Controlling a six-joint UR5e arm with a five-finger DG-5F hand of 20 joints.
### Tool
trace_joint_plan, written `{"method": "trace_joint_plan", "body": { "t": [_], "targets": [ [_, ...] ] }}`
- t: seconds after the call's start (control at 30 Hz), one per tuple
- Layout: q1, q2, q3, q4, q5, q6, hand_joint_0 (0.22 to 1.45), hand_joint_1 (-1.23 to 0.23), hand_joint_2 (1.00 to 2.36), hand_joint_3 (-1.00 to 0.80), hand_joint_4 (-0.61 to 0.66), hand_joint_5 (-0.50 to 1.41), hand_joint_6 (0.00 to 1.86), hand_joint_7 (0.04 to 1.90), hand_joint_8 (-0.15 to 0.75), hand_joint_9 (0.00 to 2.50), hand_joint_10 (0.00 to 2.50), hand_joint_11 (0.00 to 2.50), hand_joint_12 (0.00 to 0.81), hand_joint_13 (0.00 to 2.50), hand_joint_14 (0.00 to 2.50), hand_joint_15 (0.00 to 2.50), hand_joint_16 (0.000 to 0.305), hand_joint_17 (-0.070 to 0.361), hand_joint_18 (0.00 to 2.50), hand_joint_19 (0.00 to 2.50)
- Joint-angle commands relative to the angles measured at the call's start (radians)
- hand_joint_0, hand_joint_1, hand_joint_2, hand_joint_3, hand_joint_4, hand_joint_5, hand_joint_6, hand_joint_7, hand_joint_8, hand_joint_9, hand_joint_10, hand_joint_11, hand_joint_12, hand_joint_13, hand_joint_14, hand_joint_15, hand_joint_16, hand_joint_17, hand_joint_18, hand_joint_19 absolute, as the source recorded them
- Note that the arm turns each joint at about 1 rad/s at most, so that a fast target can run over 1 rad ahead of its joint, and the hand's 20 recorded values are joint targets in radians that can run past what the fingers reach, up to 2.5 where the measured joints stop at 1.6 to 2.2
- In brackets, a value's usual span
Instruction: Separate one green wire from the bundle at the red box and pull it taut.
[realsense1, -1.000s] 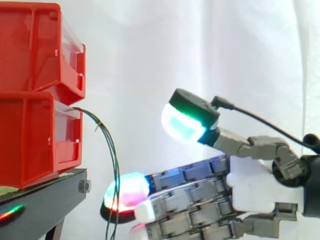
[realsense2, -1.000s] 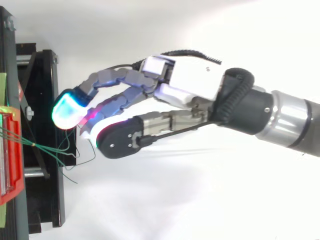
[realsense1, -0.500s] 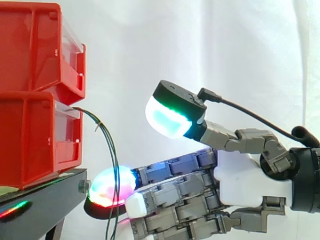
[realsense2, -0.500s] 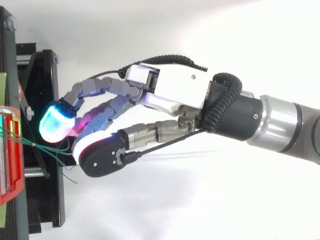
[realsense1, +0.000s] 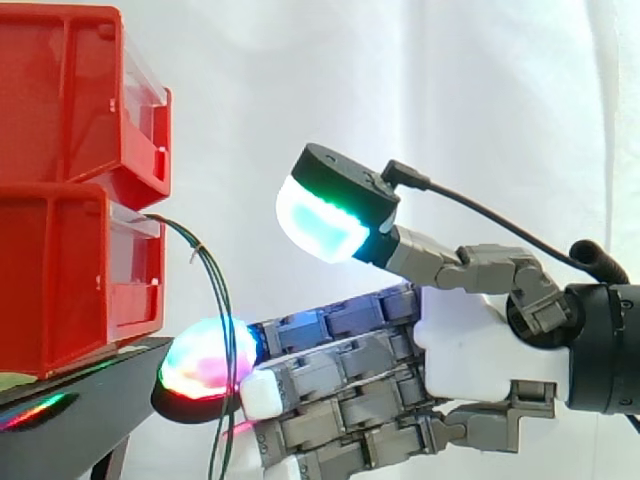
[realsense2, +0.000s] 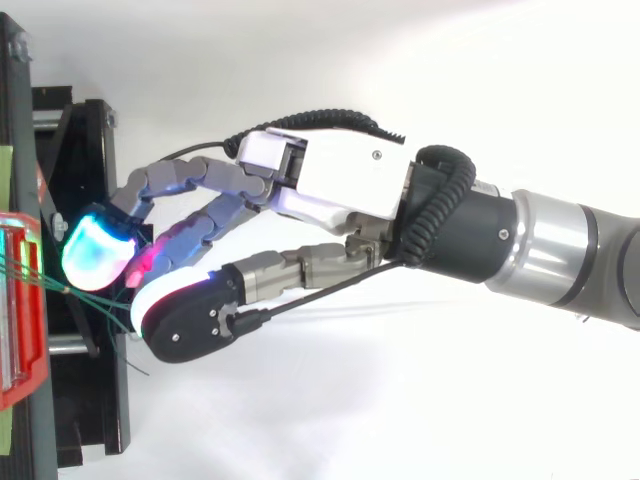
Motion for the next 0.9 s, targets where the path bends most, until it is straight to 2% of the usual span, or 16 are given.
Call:
{"method": "trace_joint_plan", "body": {
  "t": [0.0,0.23,0.3,0.37,0.57,0.73,0.8,0.83,0.87],
  "targets": [
    [-0.003,-0.009,0.0,0.008,-0.001,0.003,0.48,-0.54,1.0,-0.5,0.24,-0.15,0.5,0.81,0.258,0.92,0.01,0.49,0.377,0.79,0.01,0.36,0.055,0.123,0.67,0.38],
    [-0.008,-0.009,0.0,0.013,0.002,0.003,0.48,-0.54,1.0,-0.5,0.25,-0.15,0.5,0.82,0.261,0.97,0.02,0.61,0.379,0.86,0.02,0.41,0.055,0.123,0.71,0.41],
    [-0.008,-0.009,0.0,0.013,-0.001,0.003,0.48,-0.53,1.0,-0.5,0.25,-0.15,0.5,0.83,0.261,1.01,0.02,0.76,0.381,0.88,0.02,0.45,0.055,0.123,0.71,0.41],
    [-0.009,-0.01,0.0,0.013,-0.002,0.003,0.47,-0.53,1.0,-0.5,0.24,-0.15,0.5,0.86,0.278,1.07,0.02,1.09,0.388,0.91,0.02,0.51,0.055,0.124,0.72,0.44],
    [-0.012,-0.01,0.0,0.013,-0.001,0.003,0.47,-0.54,1.0,-0.5,0.24,-0.15,0.5,0.87,0.299,1.03,0.01,1.31,0.397,0.91,0.02,0.57,0.056,0.126,0.73,0.45],
    [-0.012,-0.009,-0.001,0.013,-0.001,0.003,0.46,-0.55,1.0,-0.5,0.23,-0.15,0.5,0.87,0.314,0.87,0.0,1.26,0.412,0.87,0.02,0.58,0.057,0.129,0.73,0.45],
    [-0.014,-0.01,-0.001,0.013,-0.001,0.003,0.45,-0.55,1.0,-0.5,0.22,-0.16,0.5,0.87,0.313,0.8,0.01,1.13,0.414,0.86,0.02,0.57,0.058,0.129,0.72,0.44],
    [-0.015,-0.01,-0.001,0.013,-0.002,0.003,0.45,-0.55,1.0,-0.5,0.22,-0.16,0.5,0.87,0.291,0.61,0.01,0.74,0.421,0.83,0.02,0.53,0.058,0.129,0.72,0.43],
    [-0.014,-0.009,-0.001,0.013,-0.002,0.003,0.45,-0.55,1.0,-0.5,0.22,-0.16,0.5,0.87,0.29,0.6,0.01,0.7,0.42,0.83,0.02,0.53,0.058,0.129,0.72,0.43]
  ]
}}
